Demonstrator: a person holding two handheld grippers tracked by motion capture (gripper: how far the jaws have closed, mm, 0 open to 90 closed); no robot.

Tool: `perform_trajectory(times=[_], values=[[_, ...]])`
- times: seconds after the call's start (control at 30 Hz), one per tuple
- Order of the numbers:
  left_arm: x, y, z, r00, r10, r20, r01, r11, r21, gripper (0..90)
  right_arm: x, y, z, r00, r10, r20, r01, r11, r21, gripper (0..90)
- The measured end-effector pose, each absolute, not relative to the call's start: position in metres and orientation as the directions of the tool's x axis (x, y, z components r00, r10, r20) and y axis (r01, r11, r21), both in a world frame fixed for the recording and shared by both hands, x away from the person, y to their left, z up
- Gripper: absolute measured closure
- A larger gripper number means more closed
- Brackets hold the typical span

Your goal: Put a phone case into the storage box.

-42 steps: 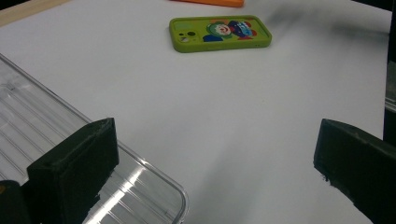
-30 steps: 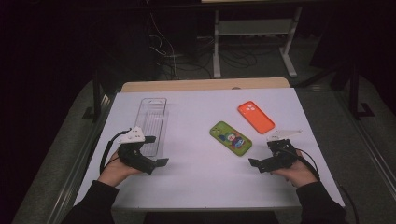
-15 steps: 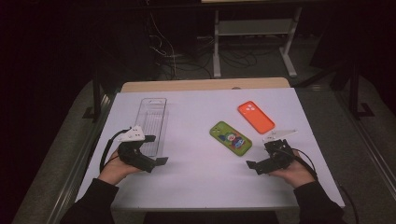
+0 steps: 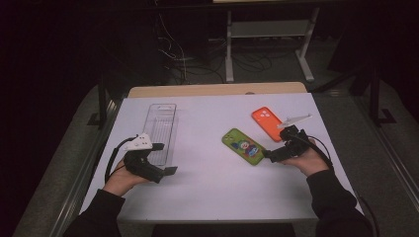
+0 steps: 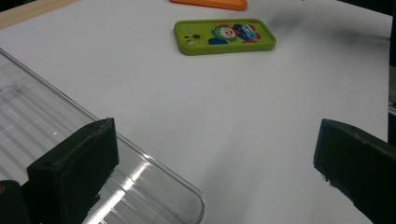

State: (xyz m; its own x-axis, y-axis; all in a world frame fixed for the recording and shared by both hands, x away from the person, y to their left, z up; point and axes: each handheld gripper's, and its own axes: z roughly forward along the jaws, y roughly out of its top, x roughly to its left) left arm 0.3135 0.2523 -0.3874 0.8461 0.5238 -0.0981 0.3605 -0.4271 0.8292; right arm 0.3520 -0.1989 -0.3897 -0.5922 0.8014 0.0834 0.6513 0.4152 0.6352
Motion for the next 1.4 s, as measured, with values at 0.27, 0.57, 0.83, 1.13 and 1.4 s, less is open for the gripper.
perform_trajectory(times=[0.27, 0.57, 0.83, 1.13, 1.4], values=[[0.313, 0.251, -0.387, 0.848, 0.522, -0.096, 0.359, -0.43, 0.828, 0.0, 0.38, -0.2, -0.384, -0.573, 0.817, 0.064, 0.665, 0.418, 0.619, 0.0], [0.313, 0.25, -0.388, 0.85, 0.518, -0.099, 0.359, -0.431, 0.828, 0.0, 0.415, -0.205, -0.381, -0.542, 0.838, 0.059, 0.686, 0.401, 0.608, 0.0], [0.313, 0.251, -0.388, 0.851, 0.517, -0.096, 0.355, -0.431, 0.829, 0.0, 0.447, -0.212, -0.384, -0.514, 0.856, 0.054, 0.7, 0.382, 0.603, 0.0], [0.313, 0.25, -0.388, 0.853, 0.514, -0.095, 0.356, -0.438, 0.826, 0.0, 0.468, -0.212, -0.407, -0.489, 0.871, 0.05, 0.756, 0.395, 0.521, 0.0], [0.313, 0.25, -0.388, 0.856, 0.51, -0.089, 0.351, -0.446, 0.824, 0.0, 0.479, -0.21, -0.422, -0.492, 0.87, 0.032, 0.764, 0.414, 0.495, 0.3]])
